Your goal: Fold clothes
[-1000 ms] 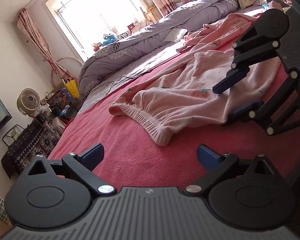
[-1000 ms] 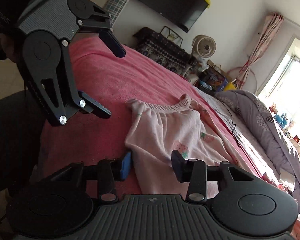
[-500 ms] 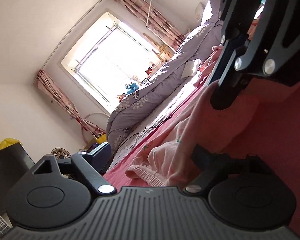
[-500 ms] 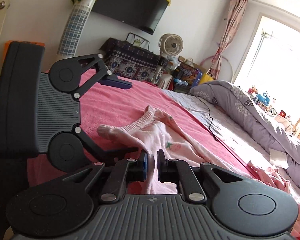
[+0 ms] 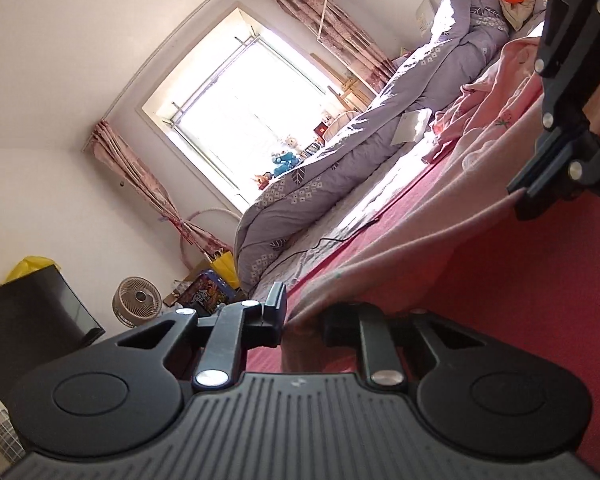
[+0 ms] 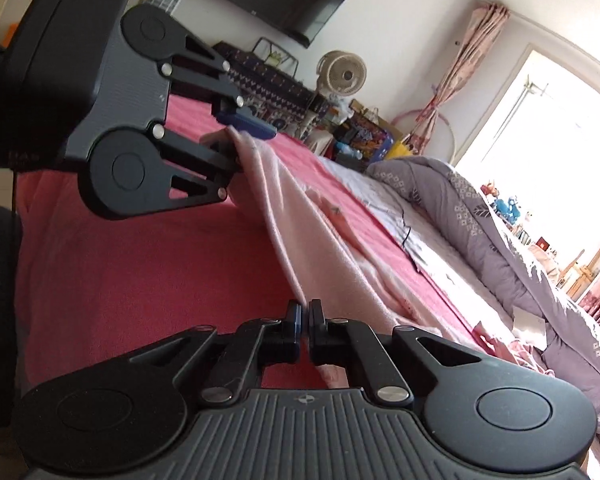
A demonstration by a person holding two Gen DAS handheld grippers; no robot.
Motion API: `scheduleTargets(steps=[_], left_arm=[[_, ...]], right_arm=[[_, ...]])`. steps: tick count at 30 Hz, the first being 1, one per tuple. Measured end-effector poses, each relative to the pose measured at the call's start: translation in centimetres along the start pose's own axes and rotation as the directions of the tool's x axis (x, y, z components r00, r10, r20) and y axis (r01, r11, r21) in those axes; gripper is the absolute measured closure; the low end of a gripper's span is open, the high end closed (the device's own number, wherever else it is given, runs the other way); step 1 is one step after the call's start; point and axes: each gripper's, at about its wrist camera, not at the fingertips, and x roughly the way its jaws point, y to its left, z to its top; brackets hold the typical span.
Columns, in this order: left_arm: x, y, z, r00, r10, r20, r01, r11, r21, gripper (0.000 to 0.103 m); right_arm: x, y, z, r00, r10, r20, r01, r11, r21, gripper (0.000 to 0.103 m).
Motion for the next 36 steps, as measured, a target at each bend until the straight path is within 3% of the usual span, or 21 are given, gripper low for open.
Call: scheduleTargets(steps=[4,6,7,8,9,11,15,20,23,25,26,33,36], left_arm=[[-1.0,3.4,0.7,1.0,0.015,0.021,-0.015,1.0,-0.015,0.079],[-1.0,4.3,0.3,1.0,0.003,-0.01,-0.004,0.999,-0.037,0.079],[-1.0,4.6,0.1,1.0,-0.003,-0.027,0.002,0.999,-0.049,0.079],[-0.8,4.6,-0.3,0.999,-0.012,-0.047,0.01,0.999,-0.053,0.079],[-0.7,4.5,-0.7,0.998,-0.02,-0.064,0.016,0.998,-0.055,0.078],[-0.8,4.2,-1.6,0.996,-0.027,-0.086,0.022,0.998,-0.052,0.076],[-0.8,4.5,-1.8,0.995,-0.034,-0.096,0.028,0.998,-0.063,0.073],[-0.5,5.1,-1.7,0.995,-0.038,-0.097,0.029,0.996,-0.087,0.073],[-0.7,5.2,-1.9,0.994,-0.041,-0.101,0.032,0.996,-0.087,0.073],[-0.7,5.2,-1.9,0.994,-0.045,-0.101,0.037,0.996,-0.083,0.072],[-0.8,5.2,-1.9,0.994,-0.047,-0.101,0.039,0.996,-0.081,0.072],[-2.5,6.7,-1.5,0.994,-0.075,-0.076,0.066,0.991,-0.117,0.07],[-3.9,7.3,-1.4,0.993,-0.089,-0.075,0.08,0.991,-0.109,0.067]], right_arm=[[-2.4,-0.8,1.9,0.995,0.001,0.096,-0.001,1.0,0.004,0.098],[-2.6,-0.8,2.3,0.994,0.009,0.111,-0.01,1.0,0.008,0.095],[-2.2,-0.6,2.3,0.995,0.002,0.097,-0.003,1.0,0.007,0.094],[-1.5,-0.1,1.9,0.997,-0.015,0.076,0.016,1.0,-0.011,0.085],[-0.9,0.4,1.6,0.998,-0.032,0.055,0.034,0.999,-0.03,0.07],[0.3,1.4,0.8,0.998,-0.068,0.013,0.069,0.995,-0.068,0.06],[1.8,3.4,-1.1,0.993,-0.101,-0.066,0.087,0.978,-0.188,0.057],[2.0,3.6,-2.3,0.987,-0.149,-0.064,0.127,0.955,-0.269,0.054],[2.3,3.2,-2.7,0.985,-0.154,-0.08,0.127,0.955,-0.269,0.059],[2.6,2.9,-2.8,0.983,-0.153,-0.103,0.123,0.96,-0.25,0.09],[2.3,2.7,-2.8,0.984,-0.144,-0.106,0.116,0.965,-0.234,0.097],[-0.4,1.1,-1.0,0.992,-0.104,-0.077,0.087,0.976,-0.2,0.098],[-3.0,0.6,-0.2,0.997,-0.049,-0.066,0.038,0.987,-0.157,0.098]])
